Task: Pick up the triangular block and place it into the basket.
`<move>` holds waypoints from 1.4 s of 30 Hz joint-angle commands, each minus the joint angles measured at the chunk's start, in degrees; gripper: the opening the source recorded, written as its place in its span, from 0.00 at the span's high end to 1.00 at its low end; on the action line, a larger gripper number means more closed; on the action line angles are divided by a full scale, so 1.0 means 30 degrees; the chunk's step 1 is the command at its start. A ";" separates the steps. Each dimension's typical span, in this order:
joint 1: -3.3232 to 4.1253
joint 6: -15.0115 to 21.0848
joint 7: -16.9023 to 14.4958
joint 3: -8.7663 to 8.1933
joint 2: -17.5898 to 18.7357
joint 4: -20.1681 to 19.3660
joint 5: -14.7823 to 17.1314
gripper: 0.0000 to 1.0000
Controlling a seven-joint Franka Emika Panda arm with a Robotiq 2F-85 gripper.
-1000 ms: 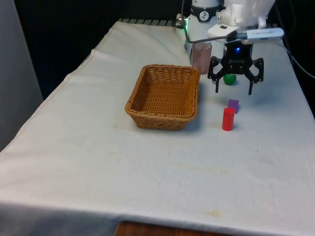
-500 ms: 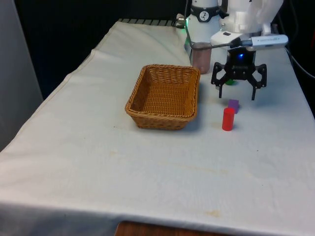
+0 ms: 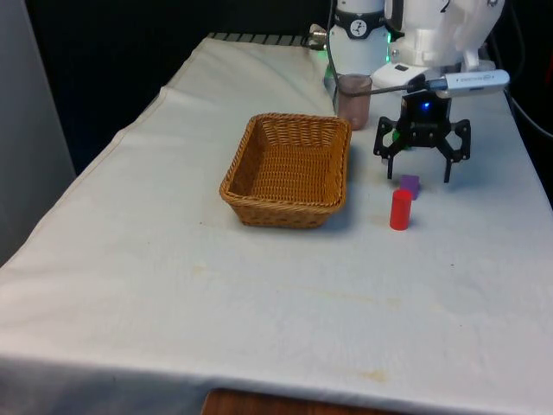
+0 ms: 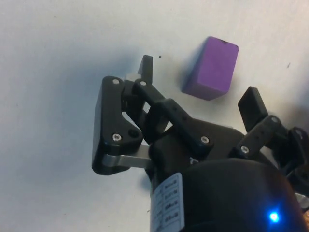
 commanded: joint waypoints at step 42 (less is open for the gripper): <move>0.0076 -0.0688 0.0019 -0.0153 -0.0802 -0.0057 -0.0191 0.67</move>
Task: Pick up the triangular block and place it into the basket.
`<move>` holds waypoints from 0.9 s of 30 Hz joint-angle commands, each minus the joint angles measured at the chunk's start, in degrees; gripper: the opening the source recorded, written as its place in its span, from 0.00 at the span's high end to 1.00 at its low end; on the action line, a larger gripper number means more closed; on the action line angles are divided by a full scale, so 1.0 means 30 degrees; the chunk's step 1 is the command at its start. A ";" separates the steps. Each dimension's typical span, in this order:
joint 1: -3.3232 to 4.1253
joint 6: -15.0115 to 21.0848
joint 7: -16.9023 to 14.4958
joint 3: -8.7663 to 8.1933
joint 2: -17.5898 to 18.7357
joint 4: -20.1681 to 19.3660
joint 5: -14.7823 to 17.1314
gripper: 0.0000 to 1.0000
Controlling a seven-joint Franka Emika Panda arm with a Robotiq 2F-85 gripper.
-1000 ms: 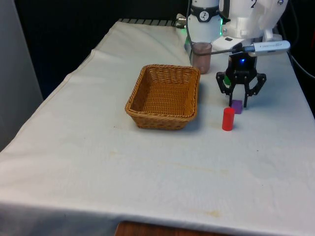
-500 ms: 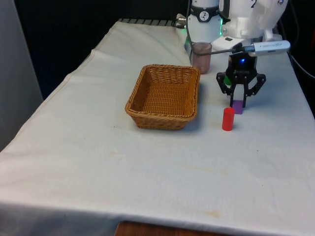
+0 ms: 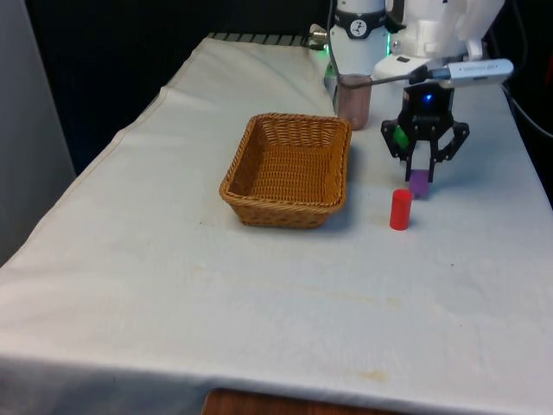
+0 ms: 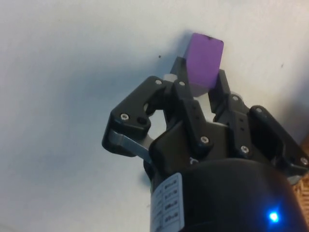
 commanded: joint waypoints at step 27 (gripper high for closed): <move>-0.0019 -0.3705 -0.0134 -0.0401 -0.4049 -0.0115 -0.0879 0.67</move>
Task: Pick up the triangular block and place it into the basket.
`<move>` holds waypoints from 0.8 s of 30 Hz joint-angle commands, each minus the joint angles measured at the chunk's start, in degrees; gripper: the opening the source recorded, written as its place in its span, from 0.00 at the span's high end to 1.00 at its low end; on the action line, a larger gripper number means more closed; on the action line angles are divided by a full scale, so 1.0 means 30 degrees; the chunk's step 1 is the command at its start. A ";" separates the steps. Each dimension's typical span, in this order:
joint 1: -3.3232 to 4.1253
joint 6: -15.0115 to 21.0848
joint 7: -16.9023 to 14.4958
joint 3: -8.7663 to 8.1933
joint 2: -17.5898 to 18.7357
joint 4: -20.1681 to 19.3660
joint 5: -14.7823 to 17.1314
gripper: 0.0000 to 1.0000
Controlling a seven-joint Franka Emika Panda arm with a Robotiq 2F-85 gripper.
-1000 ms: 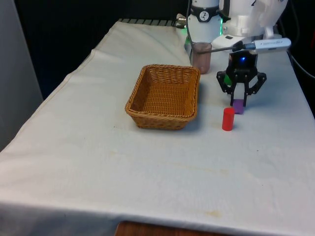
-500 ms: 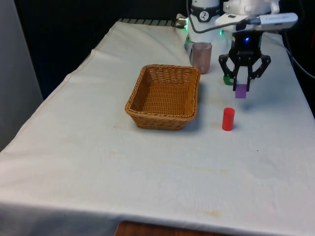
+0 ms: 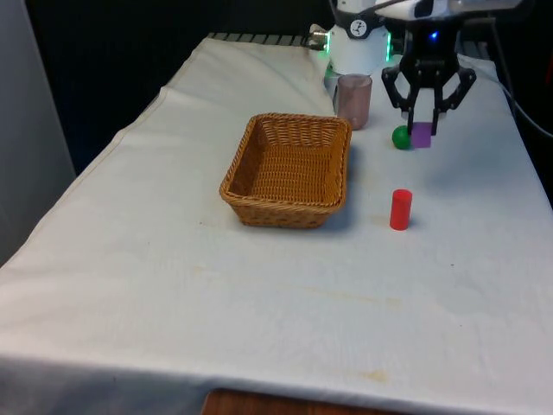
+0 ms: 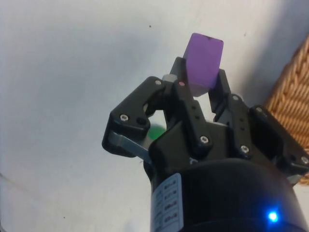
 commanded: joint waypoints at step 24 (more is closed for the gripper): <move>-0.0229 -0.1261 -0.2005 -0.1356 -0.1776 -0.0344 -0.0172 0.67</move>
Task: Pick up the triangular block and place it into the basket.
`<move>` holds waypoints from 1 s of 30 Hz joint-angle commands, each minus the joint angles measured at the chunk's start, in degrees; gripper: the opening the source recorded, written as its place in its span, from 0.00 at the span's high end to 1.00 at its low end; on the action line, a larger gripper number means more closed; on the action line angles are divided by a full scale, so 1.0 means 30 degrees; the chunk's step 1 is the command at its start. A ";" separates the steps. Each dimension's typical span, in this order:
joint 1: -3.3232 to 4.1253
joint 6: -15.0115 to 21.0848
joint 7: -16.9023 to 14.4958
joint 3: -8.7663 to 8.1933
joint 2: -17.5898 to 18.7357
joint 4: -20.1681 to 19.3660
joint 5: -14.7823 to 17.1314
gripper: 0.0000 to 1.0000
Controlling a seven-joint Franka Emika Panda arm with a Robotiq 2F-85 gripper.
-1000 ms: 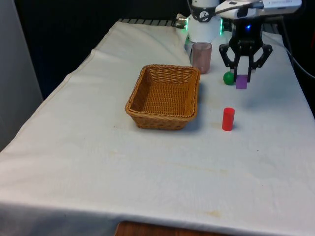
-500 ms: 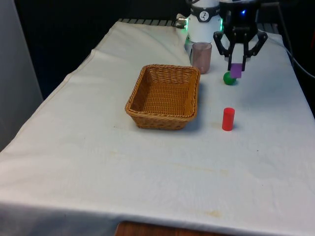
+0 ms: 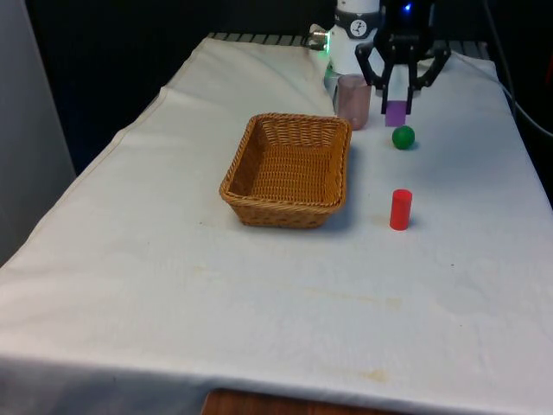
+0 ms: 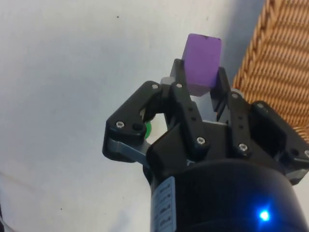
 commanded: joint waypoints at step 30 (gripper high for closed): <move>-0.0420 0.0115 -0.3915 -0.3552 0.0038 -0.0783 0.0267 0.67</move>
